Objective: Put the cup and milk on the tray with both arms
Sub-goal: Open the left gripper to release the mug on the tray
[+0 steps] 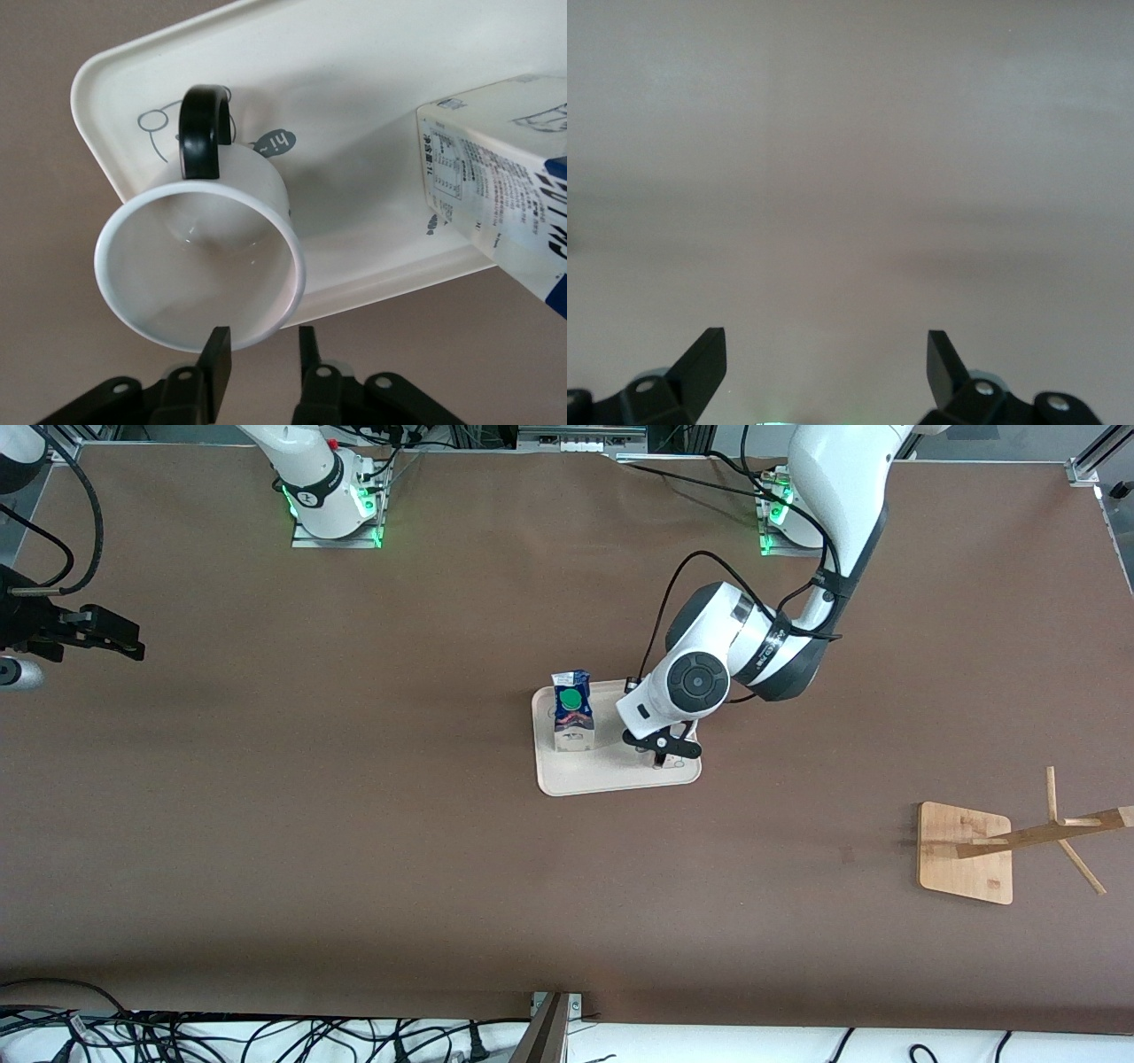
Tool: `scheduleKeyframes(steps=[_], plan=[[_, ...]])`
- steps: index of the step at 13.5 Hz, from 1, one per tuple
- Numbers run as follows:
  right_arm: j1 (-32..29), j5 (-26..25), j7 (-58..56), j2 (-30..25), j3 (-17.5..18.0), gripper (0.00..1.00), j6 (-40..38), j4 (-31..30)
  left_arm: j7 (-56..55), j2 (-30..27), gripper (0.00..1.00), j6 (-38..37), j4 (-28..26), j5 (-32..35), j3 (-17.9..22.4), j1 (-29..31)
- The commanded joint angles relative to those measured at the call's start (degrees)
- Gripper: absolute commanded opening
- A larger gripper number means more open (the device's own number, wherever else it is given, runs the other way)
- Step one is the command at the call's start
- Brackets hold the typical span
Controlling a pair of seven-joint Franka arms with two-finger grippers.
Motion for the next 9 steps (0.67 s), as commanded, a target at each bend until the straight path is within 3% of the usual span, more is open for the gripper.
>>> scheduleKeyframes(steps=[1, 2, 3, 9], plan=[[-0.34, 1.07, -0.08, -0.24, 0.22, 1.0, -0.68, 0.21, -0.15, 0.09, 0.6, -2.07, 3.45, -1.08, 2.02, -1.01], [-0.34, 1.15, -0.17, -0.24, 0.13, 1.0, -0.68, 0.21, -0.06, -0.87, 0.95, -2.6, 3.55, -1.08, 2.81, -0.84], [-0.34, 1.16, -0.52, -0.24, 0.13, 1.0, -0.68, 0.21, 0.38, -2.62, 1.0, -2.78, 3.55, -1.08, 3.61, -0.23], [-0.25, -0.51, -0.61, -0.33, 0.22, 1.0, -0.68, 0.21, 2.21, -14.4, 1.0, -7.33, 3.37, -0.91, 4.32, 12.76]])
